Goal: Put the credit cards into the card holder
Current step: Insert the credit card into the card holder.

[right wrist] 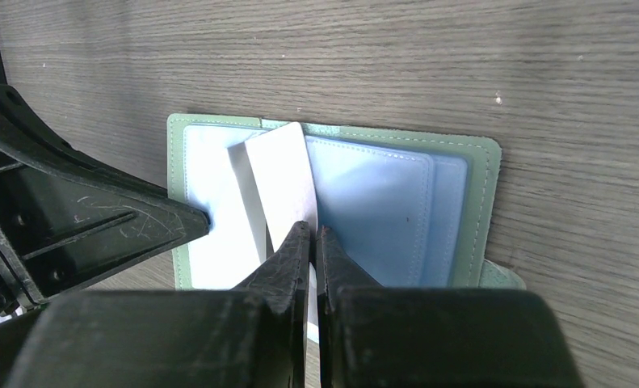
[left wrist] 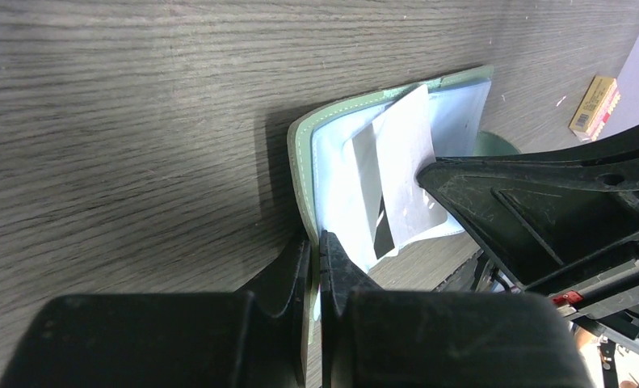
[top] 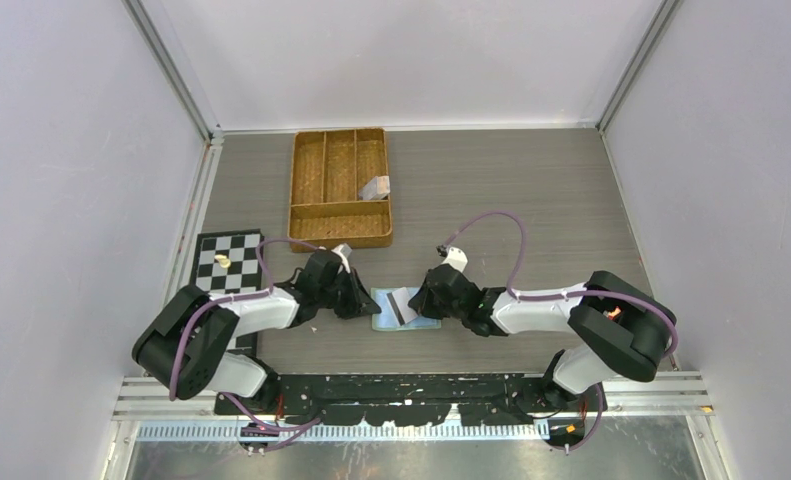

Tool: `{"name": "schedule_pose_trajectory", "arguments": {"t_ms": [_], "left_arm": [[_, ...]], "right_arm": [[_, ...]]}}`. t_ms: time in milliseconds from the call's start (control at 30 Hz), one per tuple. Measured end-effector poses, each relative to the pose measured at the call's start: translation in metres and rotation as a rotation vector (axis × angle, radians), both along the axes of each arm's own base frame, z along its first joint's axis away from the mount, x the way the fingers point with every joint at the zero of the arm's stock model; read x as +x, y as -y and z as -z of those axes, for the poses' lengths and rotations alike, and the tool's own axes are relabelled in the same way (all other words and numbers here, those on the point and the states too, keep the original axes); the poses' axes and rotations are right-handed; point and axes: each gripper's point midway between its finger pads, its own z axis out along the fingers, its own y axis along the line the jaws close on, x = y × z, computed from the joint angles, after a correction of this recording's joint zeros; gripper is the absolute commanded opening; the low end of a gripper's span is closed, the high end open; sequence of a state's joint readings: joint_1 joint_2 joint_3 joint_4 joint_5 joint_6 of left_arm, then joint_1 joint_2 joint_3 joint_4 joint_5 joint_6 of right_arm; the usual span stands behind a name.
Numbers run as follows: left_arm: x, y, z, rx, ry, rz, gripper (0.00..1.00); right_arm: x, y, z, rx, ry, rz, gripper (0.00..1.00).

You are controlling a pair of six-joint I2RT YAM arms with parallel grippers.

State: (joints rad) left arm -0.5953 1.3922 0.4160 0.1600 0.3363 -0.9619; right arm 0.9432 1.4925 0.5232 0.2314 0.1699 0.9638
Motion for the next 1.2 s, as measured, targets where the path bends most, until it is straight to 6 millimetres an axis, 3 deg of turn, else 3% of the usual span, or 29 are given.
{"name": "schedule_pose_trajectory", "arguments": {"t_ms": [1200], "left_arm": [[-0.0053,0.0035,-0.0006,-0.026,0.052,-0.039,0.0]], "right_arm": [[0.0037,0.0062,-0.0007,0.056,0.022,0.169,0.0]]}}
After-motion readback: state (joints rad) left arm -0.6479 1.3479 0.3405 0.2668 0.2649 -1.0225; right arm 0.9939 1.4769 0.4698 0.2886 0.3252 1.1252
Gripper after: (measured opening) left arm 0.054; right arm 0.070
